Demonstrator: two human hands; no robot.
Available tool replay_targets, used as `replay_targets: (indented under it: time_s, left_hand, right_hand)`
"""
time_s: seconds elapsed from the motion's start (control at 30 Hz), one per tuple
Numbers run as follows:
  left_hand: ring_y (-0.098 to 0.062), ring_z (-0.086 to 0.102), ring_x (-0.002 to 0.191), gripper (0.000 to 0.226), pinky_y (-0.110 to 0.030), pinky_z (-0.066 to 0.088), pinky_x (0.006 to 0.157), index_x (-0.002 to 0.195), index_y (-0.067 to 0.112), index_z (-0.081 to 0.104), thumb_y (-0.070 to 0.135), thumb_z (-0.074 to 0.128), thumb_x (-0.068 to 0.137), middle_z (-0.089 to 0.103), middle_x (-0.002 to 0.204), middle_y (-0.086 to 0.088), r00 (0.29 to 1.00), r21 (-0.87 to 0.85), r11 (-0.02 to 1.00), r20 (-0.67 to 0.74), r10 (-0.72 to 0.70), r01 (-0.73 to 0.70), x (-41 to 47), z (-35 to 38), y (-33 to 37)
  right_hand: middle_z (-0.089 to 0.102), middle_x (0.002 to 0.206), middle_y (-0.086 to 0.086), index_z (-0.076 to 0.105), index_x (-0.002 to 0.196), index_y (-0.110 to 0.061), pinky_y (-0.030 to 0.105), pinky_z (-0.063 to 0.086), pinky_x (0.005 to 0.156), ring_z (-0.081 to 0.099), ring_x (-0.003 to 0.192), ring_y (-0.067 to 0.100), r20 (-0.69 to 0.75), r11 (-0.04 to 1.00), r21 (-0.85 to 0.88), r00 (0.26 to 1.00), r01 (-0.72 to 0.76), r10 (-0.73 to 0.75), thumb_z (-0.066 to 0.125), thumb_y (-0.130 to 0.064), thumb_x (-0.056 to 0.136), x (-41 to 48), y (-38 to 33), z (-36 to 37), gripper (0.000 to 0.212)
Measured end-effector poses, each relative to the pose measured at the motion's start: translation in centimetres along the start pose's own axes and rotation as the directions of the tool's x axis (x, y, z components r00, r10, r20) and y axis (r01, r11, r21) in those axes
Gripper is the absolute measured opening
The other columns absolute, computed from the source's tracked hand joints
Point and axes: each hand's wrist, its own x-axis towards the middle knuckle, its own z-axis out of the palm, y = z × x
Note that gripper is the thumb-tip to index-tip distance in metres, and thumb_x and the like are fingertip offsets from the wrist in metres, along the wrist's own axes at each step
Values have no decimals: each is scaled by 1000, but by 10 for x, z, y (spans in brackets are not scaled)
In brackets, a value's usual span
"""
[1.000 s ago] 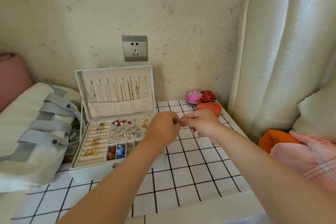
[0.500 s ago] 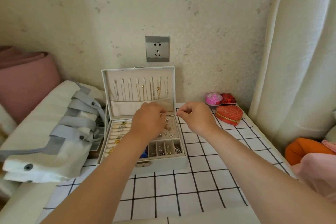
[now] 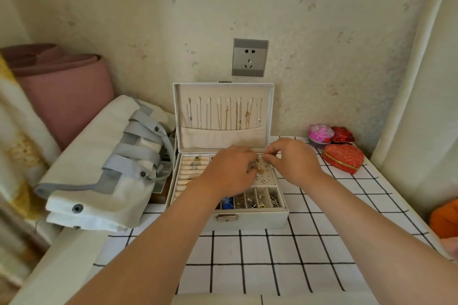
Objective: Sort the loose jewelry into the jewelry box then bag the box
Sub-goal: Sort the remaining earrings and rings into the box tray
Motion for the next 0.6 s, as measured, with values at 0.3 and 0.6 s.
replay_targets:
  time_s: [0.3,0.6]
  left_hand:
    - [-19,45,124,40,-43,37,107,131,21,59,36,49,96,55,134,5,1000,0,1000,21,-1,1,1,-1,1]
    - [-19,46,124,44,-42,40,105,135,22,55,37,53,94,56,133,3,1000,-16,1000,15,-20,20,1,-3,4]
  right_hand:
    - [65,92,-9,77,92,-33,25,30,57,61,83,12,69,980,-135,988,144,-136,64,-36,93,-2,-6,-8,13]
    - [66,94,-9,78,102,-36,28,46,65,63,85,14,144,980,-96,977,173,-159,58,-35,93,-13,-4,-17,22]
